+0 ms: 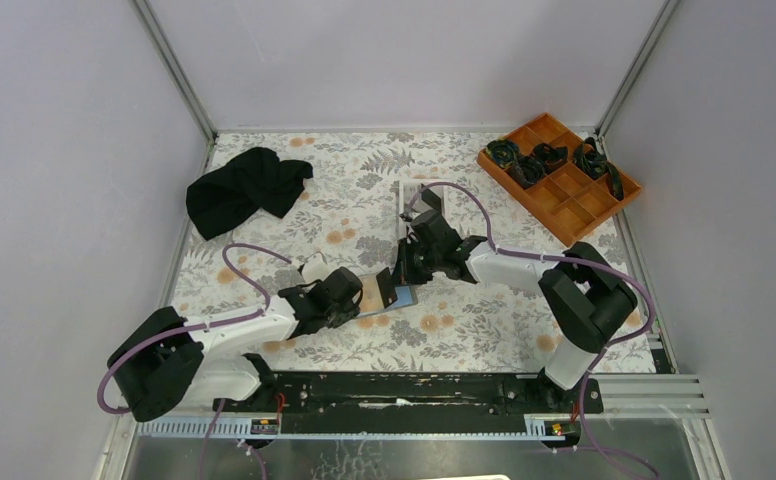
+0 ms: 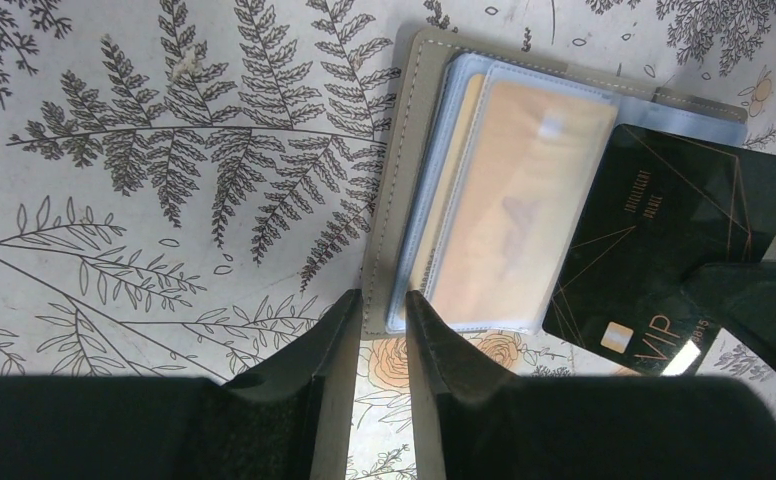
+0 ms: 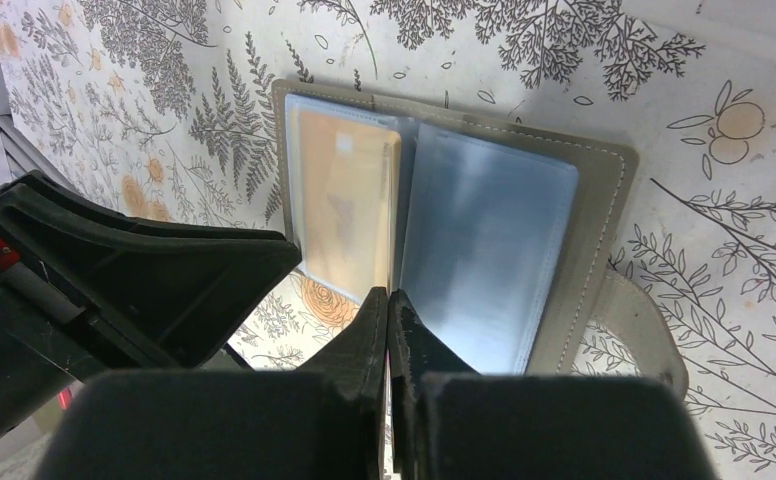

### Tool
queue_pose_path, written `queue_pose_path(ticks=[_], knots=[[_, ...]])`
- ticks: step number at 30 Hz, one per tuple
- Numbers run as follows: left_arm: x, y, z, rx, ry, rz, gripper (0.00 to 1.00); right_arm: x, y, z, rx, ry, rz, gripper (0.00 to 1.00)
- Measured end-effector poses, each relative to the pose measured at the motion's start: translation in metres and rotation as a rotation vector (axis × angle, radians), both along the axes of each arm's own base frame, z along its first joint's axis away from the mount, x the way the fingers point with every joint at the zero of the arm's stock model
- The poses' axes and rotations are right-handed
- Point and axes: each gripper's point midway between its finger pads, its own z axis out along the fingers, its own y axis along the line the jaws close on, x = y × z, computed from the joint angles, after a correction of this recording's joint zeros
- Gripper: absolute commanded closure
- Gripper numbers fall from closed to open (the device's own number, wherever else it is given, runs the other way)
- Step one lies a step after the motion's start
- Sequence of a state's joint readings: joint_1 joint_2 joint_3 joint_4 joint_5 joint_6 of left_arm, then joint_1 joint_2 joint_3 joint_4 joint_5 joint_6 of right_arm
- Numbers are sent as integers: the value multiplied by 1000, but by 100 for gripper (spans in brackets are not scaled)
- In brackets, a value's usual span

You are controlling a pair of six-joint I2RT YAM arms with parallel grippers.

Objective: Put the credit cards into the card holder
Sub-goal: Insert the credit card into the card holder.

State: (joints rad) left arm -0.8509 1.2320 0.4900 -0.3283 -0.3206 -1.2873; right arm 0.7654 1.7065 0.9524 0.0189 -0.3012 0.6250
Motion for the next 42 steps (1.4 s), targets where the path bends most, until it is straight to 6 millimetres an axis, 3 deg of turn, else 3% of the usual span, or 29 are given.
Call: queue_pose_path(ticks=[42], knots=[[2,-2,-1,14,5,-10,71,2,1,-13,69,24,-33,100]])
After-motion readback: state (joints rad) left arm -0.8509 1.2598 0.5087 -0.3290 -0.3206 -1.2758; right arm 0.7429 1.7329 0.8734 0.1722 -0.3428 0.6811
